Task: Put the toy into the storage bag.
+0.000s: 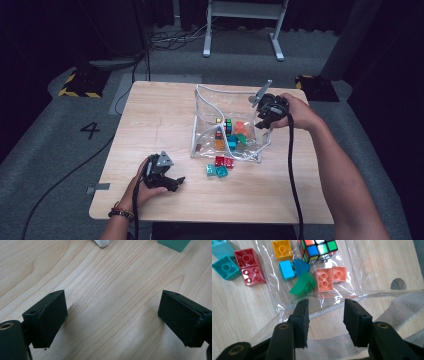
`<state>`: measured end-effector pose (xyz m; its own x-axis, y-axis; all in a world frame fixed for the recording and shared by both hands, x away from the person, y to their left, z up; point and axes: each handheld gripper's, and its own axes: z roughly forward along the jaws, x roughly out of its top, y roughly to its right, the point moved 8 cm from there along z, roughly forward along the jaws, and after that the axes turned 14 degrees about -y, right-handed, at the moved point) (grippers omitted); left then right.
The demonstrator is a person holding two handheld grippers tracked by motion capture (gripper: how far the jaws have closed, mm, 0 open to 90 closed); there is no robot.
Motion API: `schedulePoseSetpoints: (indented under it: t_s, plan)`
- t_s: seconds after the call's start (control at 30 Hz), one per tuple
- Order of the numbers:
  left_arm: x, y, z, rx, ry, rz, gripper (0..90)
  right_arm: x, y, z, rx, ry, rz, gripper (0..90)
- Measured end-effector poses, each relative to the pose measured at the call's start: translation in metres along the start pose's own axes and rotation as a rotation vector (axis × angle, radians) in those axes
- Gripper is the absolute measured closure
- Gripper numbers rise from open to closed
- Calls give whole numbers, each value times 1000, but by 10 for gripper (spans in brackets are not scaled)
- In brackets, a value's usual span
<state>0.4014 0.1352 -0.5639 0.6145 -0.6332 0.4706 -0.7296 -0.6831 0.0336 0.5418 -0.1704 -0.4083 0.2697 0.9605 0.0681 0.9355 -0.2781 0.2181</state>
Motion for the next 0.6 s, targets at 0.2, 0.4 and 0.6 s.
schedulePoseSetpoints:
  t_s: [0.2,0.4,0.6]
  plan:
    - [0,0,0,1,0,1,90,-1,-1,-7,23,85,33,540]
    - [0,0,0,0,-1,-1,90,-6,-1,-26,0,273,128,483]
    - [0,0,0,1,0,0,90,-24,-13,-40,-18,444,208,466]
